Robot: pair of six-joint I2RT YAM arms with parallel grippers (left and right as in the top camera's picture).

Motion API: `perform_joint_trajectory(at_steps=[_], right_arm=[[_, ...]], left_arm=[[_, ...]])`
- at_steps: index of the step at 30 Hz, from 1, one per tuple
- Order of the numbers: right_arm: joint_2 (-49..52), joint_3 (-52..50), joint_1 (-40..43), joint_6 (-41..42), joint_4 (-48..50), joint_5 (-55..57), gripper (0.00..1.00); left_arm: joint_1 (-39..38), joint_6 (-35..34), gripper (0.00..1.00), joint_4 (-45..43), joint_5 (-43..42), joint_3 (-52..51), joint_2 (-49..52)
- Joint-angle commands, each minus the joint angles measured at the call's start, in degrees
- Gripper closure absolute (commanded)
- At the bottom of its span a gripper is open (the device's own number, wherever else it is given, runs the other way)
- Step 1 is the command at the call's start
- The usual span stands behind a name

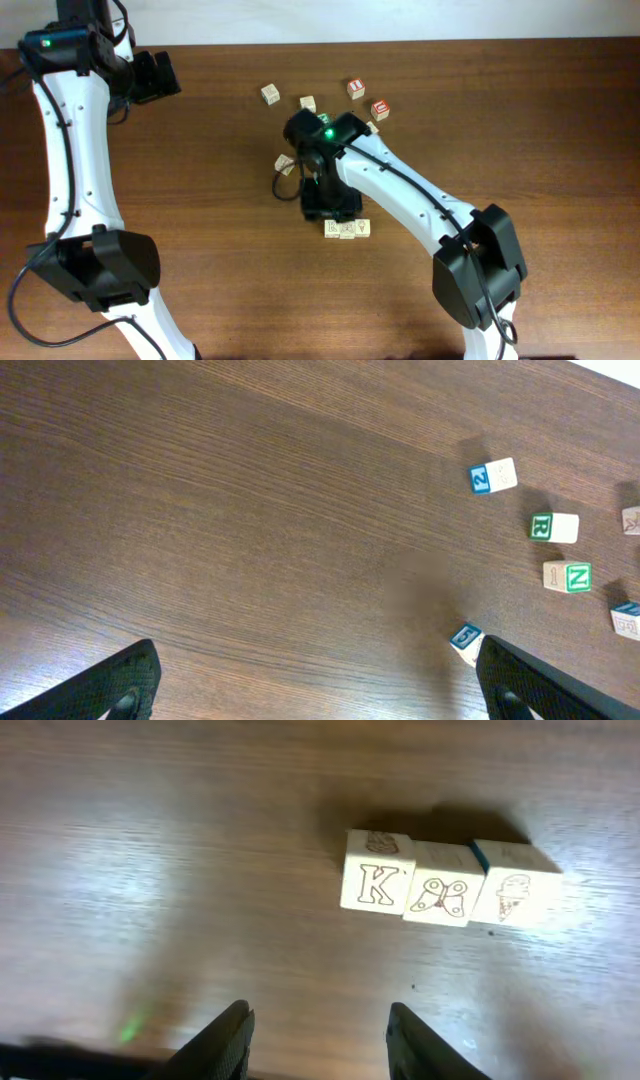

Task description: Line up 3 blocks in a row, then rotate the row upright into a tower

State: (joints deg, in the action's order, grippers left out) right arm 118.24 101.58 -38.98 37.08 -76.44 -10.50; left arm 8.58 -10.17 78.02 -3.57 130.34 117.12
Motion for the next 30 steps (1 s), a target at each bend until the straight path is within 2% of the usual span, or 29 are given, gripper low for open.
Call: perform_joint_trajectory(at_steps=[1,4,7,14,21,28,30], right_arm=[[-0.4,-8.8,-1.2,4.0,0.4,0.7,0.57],[-0.4,-15.0,-1.2,5.4,3.5,-0.4,0.57],[-0.4,-16.8,-1.0,5.7,5.7,0.5,0.57],[-0.4,-17.2,2.7,5.8,10.3,6.3,0.58],[0.5,-17.2,2.7,4.8,11.3,6.5,0.58],[0.5,-17.1,3.7,-0.5,12.3,2.9,0.58],[0.4,-16.8,3.8,-3.2,12.3,0.3,0.62]], left_arm=[[-0.2,-0.5,0.01,0.1,0.4,0.0,0.2],[-0.2,-0.5,0.01,0.1,0.4,0.0,0.2],[-0.2,-0.5,0.01,0.1,0.4,0.0,0.2],[-0.2,-0.5,0.01,0.2,0.4,0.0,0.2],[-0.2,-0.5,0.01,0.3,0.4,0.0,0.2],[-0.2,-0.5,0.01,0.3,0.4,0.0,0.2],[-0.2,-0.5,0.01,0.3,0.4,0.0,0.2]])
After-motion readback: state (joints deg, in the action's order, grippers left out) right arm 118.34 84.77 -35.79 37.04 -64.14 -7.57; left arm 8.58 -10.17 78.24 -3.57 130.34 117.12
